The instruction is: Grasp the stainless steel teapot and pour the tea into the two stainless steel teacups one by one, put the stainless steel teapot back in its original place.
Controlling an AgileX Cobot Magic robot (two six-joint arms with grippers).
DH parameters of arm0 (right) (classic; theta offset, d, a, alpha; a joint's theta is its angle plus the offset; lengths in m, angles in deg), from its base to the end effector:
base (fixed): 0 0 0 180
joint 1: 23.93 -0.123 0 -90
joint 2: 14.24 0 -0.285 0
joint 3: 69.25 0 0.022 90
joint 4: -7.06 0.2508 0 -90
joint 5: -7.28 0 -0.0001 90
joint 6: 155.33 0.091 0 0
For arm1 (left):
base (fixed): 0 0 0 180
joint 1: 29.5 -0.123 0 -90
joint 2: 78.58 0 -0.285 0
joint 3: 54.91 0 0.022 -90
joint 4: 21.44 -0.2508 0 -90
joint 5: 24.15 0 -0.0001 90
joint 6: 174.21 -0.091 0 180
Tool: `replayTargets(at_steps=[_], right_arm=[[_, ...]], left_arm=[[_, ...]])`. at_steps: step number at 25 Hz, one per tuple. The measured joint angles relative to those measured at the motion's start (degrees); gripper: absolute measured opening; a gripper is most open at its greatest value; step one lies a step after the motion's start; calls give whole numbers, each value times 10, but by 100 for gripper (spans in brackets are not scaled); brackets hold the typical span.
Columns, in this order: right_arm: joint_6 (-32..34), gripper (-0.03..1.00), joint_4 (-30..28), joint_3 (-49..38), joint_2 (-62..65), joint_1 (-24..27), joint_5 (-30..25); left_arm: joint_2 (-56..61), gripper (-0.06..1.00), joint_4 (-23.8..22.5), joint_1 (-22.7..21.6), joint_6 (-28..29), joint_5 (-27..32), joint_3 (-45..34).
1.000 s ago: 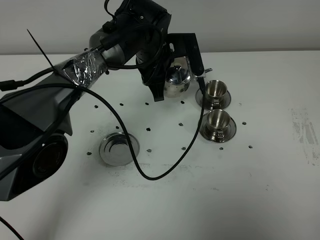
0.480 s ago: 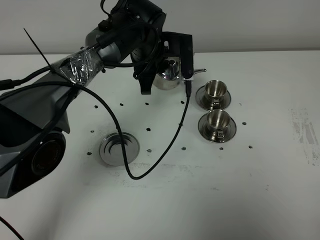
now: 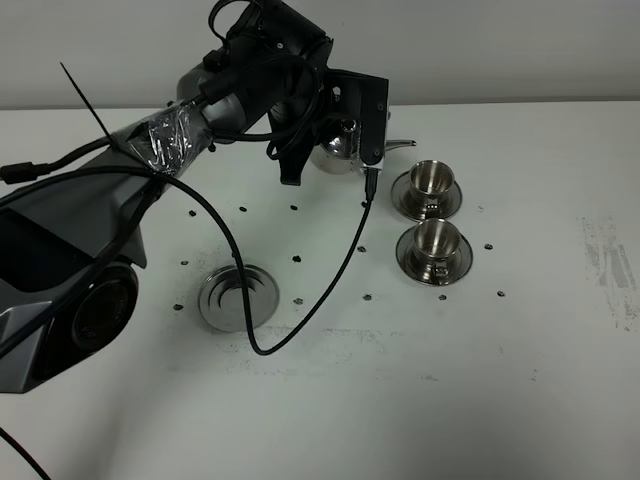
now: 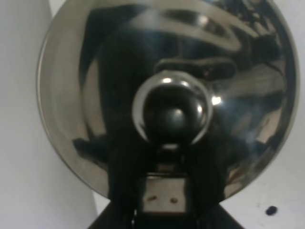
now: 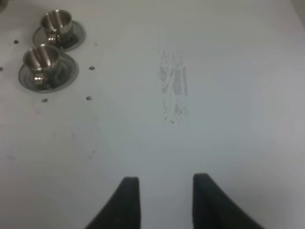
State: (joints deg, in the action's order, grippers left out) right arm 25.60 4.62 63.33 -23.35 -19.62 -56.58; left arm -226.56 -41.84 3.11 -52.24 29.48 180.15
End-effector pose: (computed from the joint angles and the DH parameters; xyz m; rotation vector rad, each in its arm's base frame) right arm -0.0062 -0.0030 0.2787 0.0994 2.0993 -0.0870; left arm 0.4716 -0.2714 0.2119 1.9492 1.6984 0.6159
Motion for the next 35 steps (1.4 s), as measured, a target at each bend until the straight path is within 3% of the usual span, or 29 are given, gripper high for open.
replayTargets(at_steps=[9, 25, 35], right_arm=[[0, 29, 0, 0, 0, 0, 0], [0, 29, 0, 0, 0, 0, 0], [0, 29, 0, 0, 0, 0, 0]], left_arm=[[-16, 20, -22, 2, -2, -25, 0], [-28, 20, -116, 35, -25, -60, 0], [-41, 20, -130, 38, -25, -72, 0]])
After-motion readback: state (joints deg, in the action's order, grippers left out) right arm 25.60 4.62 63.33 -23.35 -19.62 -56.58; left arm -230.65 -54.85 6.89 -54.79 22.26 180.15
